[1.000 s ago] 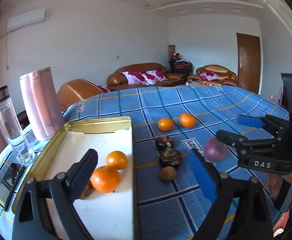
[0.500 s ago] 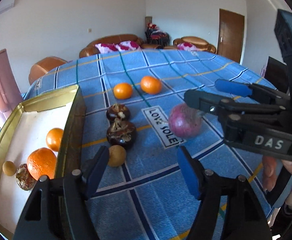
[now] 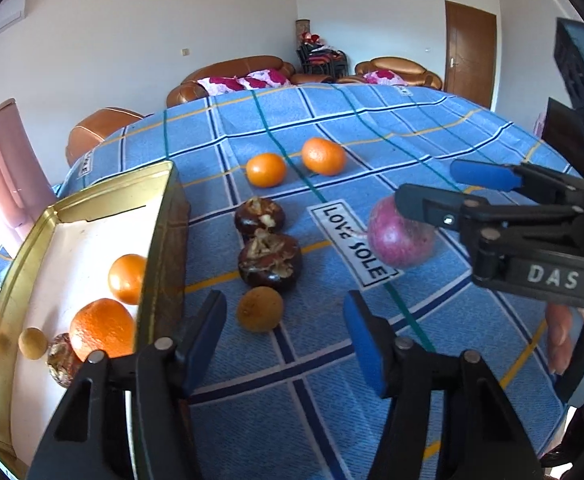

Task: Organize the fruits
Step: 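Move the left tool to a tan round fruit while the right tool reaches the red onion, then close the left tool on the tan round fruit while the right tool grasps the red onion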

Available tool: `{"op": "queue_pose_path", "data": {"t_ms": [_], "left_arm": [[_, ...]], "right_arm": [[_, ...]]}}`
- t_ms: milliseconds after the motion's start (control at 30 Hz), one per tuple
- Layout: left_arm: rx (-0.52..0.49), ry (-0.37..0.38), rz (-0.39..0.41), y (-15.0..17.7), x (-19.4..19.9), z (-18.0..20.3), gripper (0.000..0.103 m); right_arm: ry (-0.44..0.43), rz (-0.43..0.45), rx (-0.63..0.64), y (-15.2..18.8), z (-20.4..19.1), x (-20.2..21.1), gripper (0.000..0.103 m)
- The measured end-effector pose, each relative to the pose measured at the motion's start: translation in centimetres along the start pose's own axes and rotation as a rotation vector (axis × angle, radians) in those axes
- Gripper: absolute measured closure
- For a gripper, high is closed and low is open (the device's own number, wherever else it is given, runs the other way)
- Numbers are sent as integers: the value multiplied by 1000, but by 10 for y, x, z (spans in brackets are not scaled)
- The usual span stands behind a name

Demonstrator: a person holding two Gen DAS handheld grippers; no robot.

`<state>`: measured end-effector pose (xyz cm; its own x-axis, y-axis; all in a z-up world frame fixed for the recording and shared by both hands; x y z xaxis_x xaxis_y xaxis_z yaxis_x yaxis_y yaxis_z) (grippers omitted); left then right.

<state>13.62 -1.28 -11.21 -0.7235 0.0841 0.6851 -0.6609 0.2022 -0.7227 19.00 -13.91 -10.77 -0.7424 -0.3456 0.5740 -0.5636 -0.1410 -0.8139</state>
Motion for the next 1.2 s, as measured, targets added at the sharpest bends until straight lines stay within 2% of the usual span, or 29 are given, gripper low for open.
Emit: {"op": "queue_pose_path", "data": {"t_ms": [100,200,400,467,500,533,600,767,867,933,1000,1100,1200], "left_arm": [[-20,4,1,-2,1,6,40],[-38,5,-21,-4,-4,10,51],[-37,-8,-43,-12,-10,15,51],[-35,-11,-42,-12,-11,17,46],[-36,-21,-46,-11,-13,17,40],[-25,-17,-46,-11,-12,15,39],[2,-12,-46,-11,-12,6,41],[-21,4,-37,-8,-9,4,41],[-34,5,-40,-7,-9,0,53],[-32,3,-35,-6,-8,-6,66],[-41,-6,-35,-6,-8,-9,71],[-49,-48,-51,-5,-12,-17,72],[-28,-31,-67,-4,-15,-24,72]], "right_arm": [[-1,-19,-10,1,2,-4,26],[-4,-33,-7,2,1,-6,26],[-1,-29,-9,2,1,-5,26],[1,-22,-8,1,1,-4,26],[2,-20,-9,1,2,-4,26],[1,-19,-12,1,2,-4,26],[-1,-20,-15,1,3,-4,26],[-3,-22,-7,1,1,-4,26],[-11,-27,-9,1,1,-5,26],[-15,-31,-14,2,2,-6,26],[-15,-31,-15,2,2,-6,26],[-13,-28,-14,2,2,-6,26],[-14,-23,-13,2,2,-5,26]]}}
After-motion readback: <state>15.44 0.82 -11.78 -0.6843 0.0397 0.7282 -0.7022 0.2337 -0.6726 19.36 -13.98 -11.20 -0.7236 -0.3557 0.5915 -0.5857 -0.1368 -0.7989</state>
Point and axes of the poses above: each gripper's, at about its wrist camera, not at the fingertips, and x roughly against the way its jaws point, z to its right, y to its underside, the point moved 6 cm from there along -x, roughly the way its jaws point, and after that the axes turned 2 degrees about -x, right-handed, at the moved point
